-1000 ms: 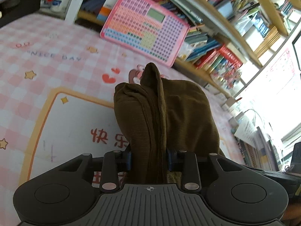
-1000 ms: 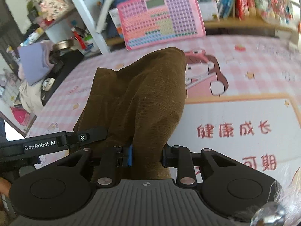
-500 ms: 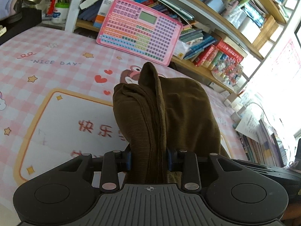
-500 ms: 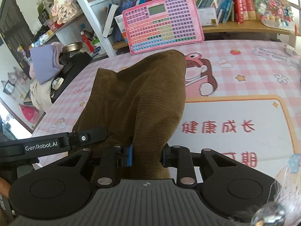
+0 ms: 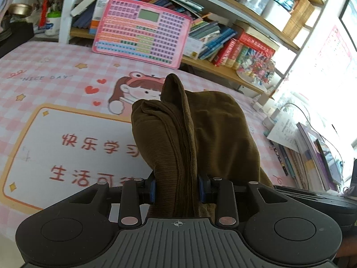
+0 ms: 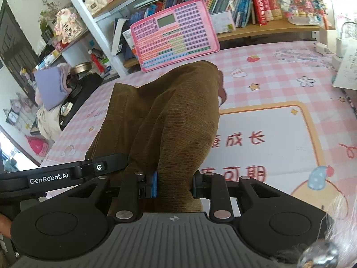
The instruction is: Fold clothes
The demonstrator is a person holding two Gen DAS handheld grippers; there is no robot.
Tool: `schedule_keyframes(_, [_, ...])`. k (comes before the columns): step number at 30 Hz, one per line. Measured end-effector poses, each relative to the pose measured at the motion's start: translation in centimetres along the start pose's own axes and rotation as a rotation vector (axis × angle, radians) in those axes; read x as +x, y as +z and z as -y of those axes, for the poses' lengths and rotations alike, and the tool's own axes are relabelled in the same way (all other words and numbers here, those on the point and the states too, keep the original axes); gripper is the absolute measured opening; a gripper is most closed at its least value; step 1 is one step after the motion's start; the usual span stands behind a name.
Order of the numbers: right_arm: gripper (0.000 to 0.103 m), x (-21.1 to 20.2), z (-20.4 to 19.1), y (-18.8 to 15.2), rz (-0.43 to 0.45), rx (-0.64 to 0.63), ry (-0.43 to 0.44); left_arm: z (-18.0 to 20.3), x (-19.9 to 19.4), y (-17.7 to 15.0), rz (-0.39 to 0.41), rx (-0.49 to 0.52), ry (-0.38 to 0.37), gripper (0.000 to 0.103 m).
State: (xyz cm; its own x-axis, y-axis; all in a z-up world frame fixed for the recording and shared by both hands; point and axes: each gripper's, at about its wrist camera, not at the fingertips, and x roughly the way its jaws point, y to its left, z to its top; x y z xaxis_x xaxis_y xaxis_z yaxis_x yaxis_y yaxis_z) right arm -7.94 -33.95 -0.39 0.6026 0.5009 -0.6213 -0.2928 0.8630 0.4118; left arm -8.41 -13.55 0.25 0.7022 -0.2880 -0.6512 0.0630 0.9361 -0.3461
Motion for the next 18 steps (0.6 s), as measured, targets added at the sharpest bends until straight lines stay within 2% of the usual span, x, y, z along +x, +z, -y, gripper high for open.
schedule_keyframes(9, [0.025,-2.0,2.4,0.5,0.054,0.009,-0.012,3.0,0.8,0.4,0.015,0.044,-0.022,0.032])
schedule_keyframes(18, [0.025,-2.6,3.3,1.7,0.100,0.010,-0.028,4.1,1.4,1.6,0.042,0.081,-0.052,0.032])
